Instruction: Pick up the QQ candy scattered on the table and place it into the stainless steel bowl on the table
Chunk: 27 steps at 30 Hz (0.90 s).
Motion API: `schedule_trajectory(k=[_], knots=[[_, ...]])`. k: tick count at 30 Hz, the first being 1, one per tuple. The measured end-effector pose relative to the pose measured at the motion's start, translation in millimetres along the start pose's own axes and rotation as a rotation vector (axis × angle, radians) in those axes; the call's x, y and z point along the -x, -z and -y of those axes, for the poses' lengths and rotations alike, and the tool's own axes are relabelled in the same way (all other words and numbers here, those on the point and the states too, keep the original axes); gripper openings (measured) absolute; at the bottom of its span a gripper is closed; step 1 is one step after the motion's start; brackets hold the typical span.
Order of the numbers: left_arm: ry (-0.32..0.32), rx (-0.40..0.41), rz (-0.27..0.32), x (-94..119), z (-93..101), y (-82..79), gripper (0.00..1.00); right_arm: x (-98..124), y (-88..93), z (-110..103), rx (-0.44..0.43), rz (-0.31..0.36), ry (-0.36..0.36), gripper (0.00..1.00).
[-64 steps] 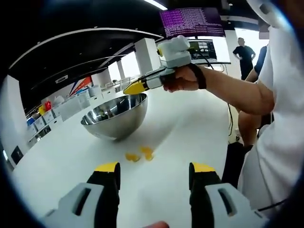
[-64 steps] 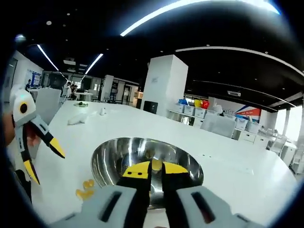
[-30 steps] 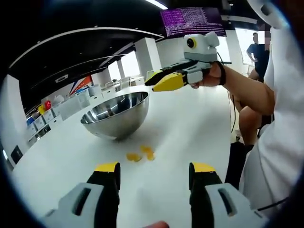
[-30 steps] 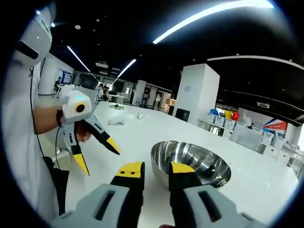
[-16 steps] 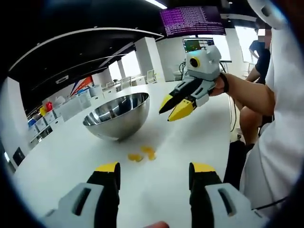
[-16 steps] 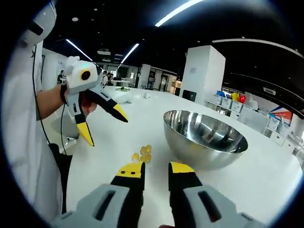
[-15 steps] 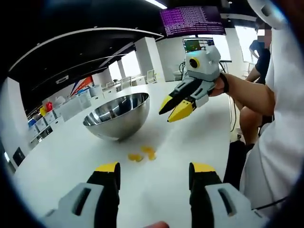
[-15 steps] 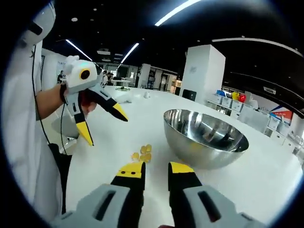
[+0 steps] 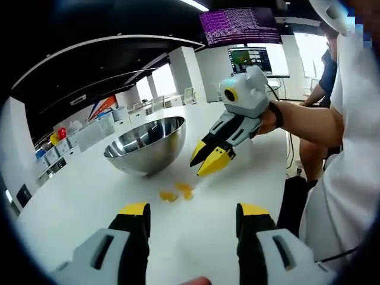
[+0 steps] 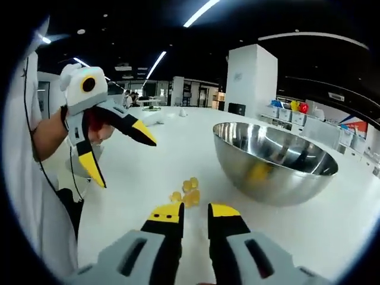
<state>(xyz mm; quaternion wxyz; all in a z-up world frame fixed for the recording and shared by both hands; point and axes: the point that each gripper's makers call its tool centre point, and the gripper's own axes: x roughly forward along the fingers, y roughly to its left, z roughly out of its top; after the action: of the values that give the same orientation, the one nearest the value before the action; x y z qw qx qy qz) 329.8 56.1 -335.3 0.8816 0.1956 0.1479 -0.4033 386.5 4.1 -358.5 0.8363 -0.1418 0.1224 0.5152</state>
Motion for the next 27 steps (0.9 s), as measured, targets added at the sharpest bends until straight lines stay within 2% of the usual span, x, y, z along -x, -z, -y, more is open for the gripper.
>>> schedule_trajectory(k=[5, 9, 14, 27], knots=[[-0.007, 0.002, -0.006, 1, -1.9, 2.3, 0.58, -8, 1.0, 2, 0.014, -0.005, 0.001, 0.11], [-0.004, 0.000, -0.004, 1, -0.6, 1.9, 0.58, -17, 0.0, -2, -0.055, 0.012, -0.044, 0.11], [-0.007, 0.001, -0.010, 3, -1.3, 4.4, 0.58, -25, 8.9, -2, -0.016, -0.029, -0.035, 0.11], [-0.012, 0.015, -0.008, 3, -5.1, 6.9, 0.58, -35, 7.9, -4, -0.010, -0.039, -0.041, 0.09]])
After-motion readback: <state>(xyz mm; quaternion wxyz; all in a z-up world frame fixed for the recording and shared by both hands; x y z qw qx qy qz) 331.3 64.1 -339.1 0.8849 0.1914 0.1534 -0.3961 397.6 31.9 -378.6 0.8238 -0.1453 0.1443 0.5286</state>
